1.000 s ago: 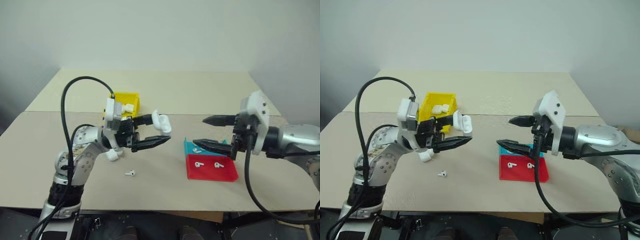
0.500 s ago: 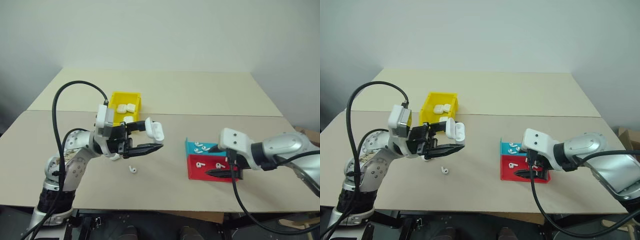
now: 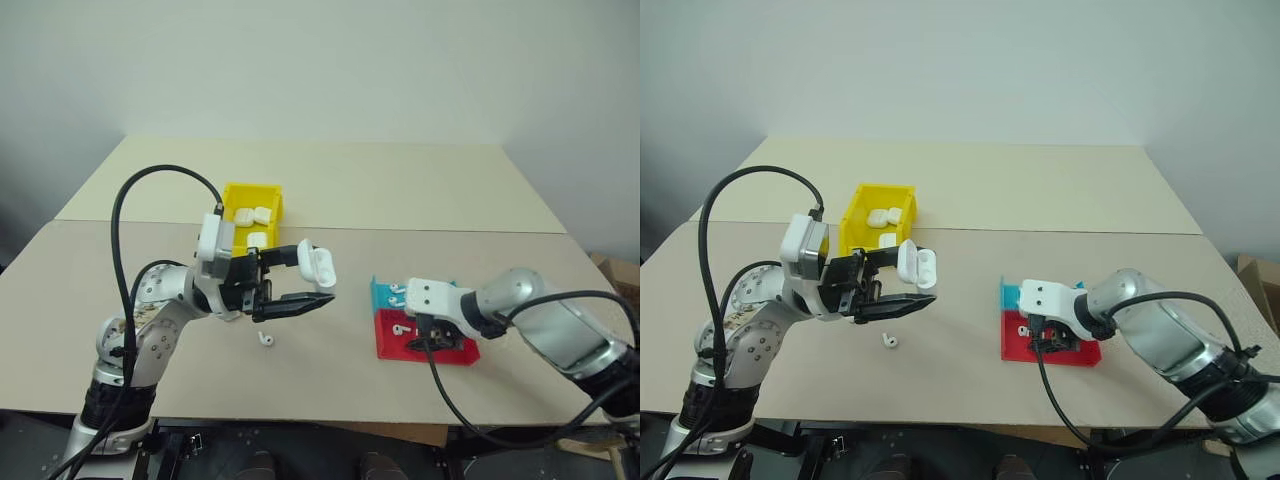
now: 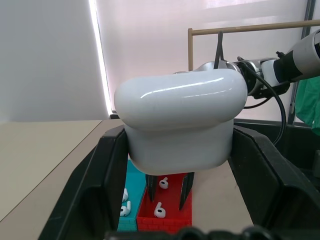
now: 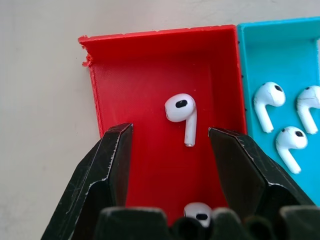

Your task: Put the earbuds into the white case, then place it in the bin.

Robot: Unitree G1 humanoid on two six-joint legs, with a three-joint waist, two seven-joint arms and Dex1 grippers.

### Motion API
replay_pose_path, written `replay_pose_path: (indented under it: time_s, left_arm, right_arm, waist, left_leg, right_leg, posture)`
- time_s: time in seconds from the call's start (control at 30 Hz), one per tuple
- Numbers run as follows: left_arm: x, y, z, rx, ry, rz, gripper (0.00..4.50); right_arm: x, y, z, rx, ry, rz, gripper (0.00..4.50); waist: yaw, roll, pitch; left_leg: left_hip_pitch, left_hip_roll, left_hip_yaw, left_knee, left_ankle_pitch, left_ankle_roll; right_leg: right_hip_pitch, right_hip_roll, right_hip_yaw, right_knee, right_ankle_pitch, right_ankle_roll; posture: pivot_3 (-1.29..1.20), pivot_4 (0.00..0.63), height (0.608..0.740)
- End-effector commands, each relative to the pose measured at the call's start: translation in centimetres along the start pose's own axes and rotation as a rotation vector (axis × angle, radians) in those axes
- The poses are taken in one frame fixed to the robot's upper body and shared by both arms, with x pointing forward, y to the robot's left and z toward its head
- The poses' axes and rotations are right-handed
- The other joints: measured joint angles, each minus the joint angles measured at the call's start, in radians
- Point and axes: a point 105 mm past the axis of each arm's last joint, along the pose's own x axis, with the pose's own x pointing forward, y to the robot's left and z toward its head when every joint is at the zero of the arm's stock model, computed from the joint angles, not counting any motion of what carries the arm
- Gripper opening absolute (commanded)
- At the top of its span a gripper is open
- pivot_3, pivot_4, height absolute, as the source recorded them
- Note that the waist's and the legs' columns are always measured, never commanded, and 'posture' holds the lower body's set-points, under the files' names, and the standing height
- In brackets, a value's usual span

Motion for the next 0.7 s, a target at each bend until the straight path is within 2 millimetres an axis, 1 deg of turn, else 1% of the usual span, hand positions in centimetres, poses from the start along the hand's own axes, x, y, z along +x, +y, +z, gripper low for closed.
replay_pose_path:
  time_s: [0.03,0.33,0.53,0.7]
  left_arm:
    - [0.0,-0.6,1.1,0.047,-0.024,-0.015,2.82]
    - [-0.1,-1.2,1.1,0.039,-0.025,-0.019,2.82]
    - [-0.7,-2.4,1.2,0.003,-0.007,-0.152,2.82]
    - [-1.1,-2.8,1.1,-0.007,0.005,-0.226,2.82]
  right_arm:
    - [-0.4,-0.5,0.6,-0.027,-0.002,-0.018,2.89]
    - [0.3,-0.1,0.9,-0.044,-0.010,0.009,2.89]
    - [0.5,-0.2,0.9,-0.045,-0.006,0.020,2.89]
    - [0.8,-0.3,1.0,-0.036,-0.006,0.020,2.89]
  waist:
    - [0.000,0.000,0.000]
    - [0.000,0.000,0.000]
    - [-0.001,0.000,0.000]
    - [-0.001,0.000,0.000]
  left_leg:
    - [0.000,0.000,0.000,0.000,0.000,0.000]
    - [0.000,0.000,0.000,0.000,0.000,0.000]
    - [0.000,0.000,0.000,0.000,0.000,0.000]
    - [0.000,0.000,0.000,0.000,0.000,0.000]
  right_leg:
    - [0.000,0.000,0.000,0.000,0.000,0.000]
    - [0.000,0.000,0.000,0.000,0.000,0.000]
    - [0.000,0.000,0.000,0.000,0.000,0.000]
    - [0.000,0.000,0.000,0.000,0.000,0.000]
  posture:
    - [0.00,0.150,0.740]
    - [0.00,0.150,0.740]
    - [0.00,0.150,0.740]
    - [0.00,0.150,0.740]
